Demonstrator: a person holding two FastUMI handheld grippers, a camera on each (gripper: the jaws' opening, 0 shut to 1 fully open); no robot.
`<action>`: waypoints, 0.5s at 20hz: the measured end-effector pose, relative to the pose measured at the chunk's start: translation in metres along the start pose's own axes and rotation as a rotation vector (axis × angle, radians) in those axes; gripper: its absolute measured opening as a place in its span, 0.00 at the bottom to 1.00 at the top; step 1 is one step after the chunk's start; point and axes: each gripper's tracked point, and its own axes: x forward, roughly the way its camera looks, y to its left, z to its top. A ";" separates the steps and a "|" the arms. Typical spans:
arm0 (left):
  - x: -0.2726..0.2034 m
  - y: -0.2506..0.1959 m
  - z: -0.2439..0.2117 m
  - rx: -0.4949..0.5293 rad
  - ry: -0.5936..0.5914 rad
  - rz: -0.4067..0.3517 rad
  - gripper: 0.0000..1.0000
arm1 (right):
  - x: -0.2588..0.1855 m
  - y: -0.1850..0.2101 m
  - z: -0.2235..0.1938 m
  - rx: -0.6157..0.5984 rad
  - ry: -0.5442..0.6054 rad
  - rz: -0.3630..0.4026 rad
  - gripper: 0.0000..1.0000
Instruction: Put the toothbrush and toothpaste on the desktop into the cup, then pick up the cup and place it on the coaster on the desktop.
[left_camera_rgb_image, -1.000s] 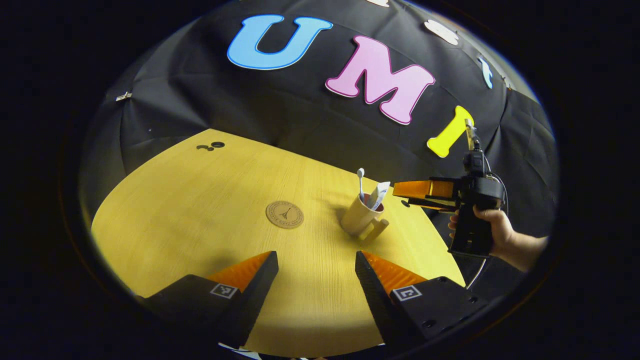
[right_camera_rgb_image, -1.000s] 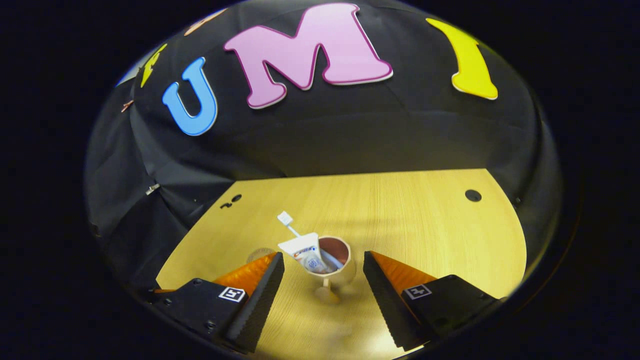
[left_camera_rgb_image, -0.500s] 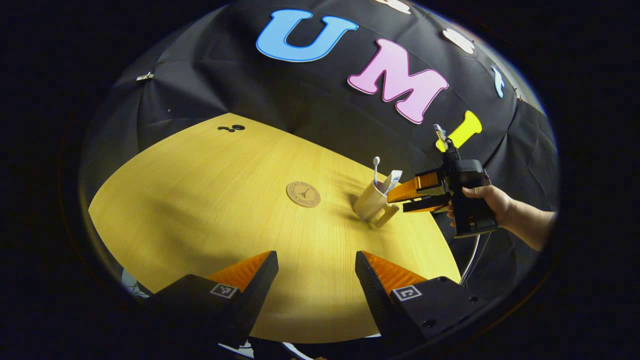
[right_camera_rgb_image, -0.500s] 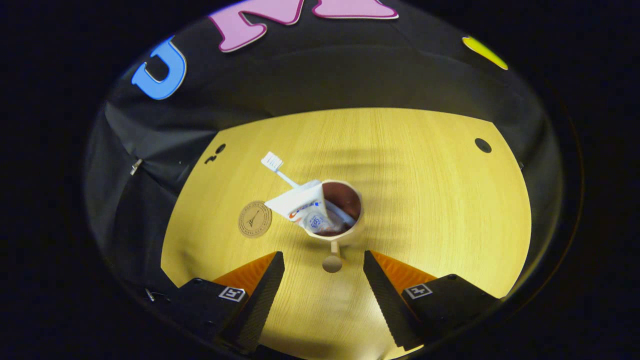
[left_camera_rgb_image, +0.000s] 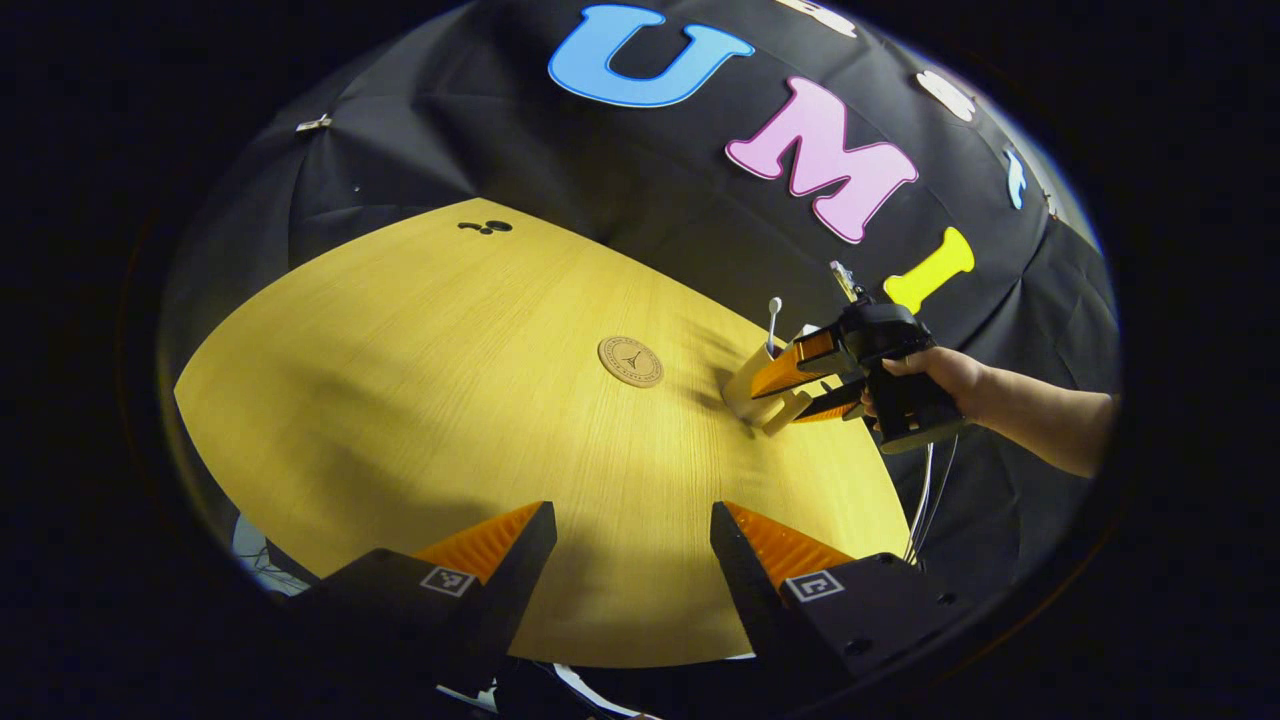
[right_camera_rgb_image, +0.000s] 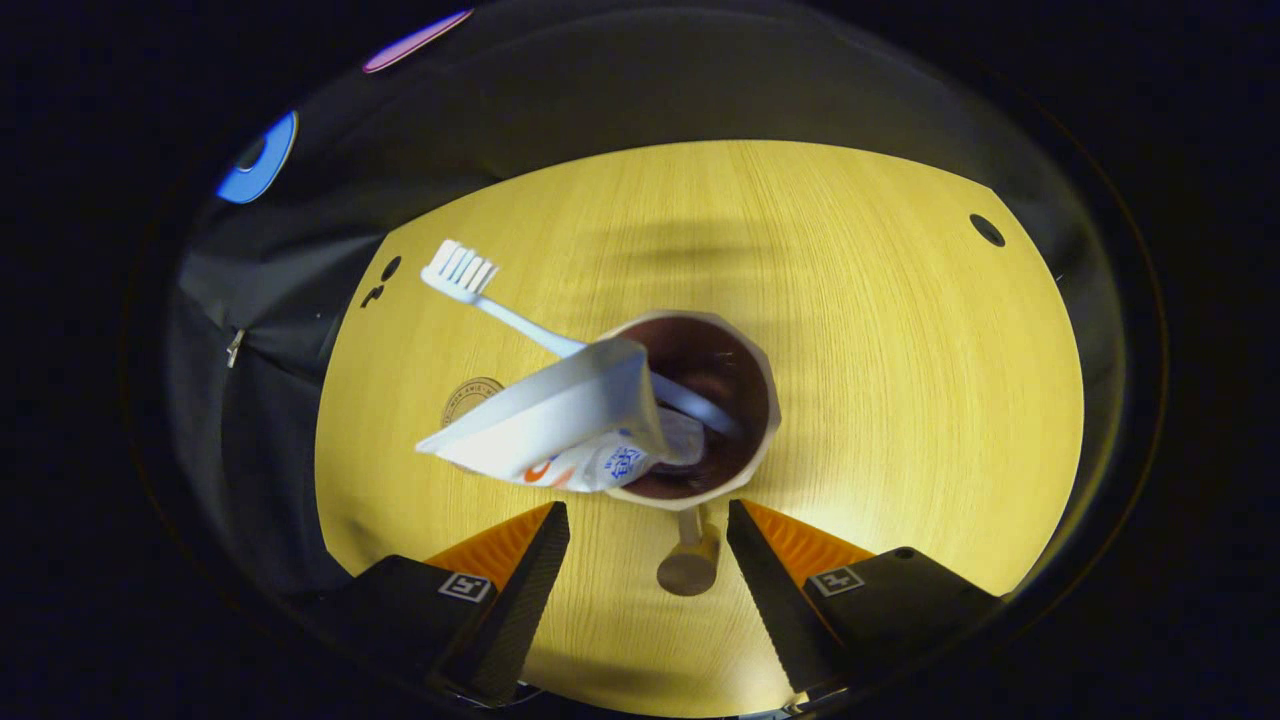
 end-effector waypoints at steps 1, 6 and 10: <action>-0.001 0.003 0.001 -0.006 -0.001 0.005 0.96 | 0.002 -0.003 -0.001 0.000 0.012 -0.014 0.98; -0.001 0.015 0.006 -0.020 0.001 0.020 0.96 | 0.011 -0.008 -0.005 0.000 0.045 -0.043 0.81; 0.000 0.018 0.012 -0.025 -0.001 0.027 0.96 | 0.015 -0.007 -0.007 0.017 0.062 -0.044 0.51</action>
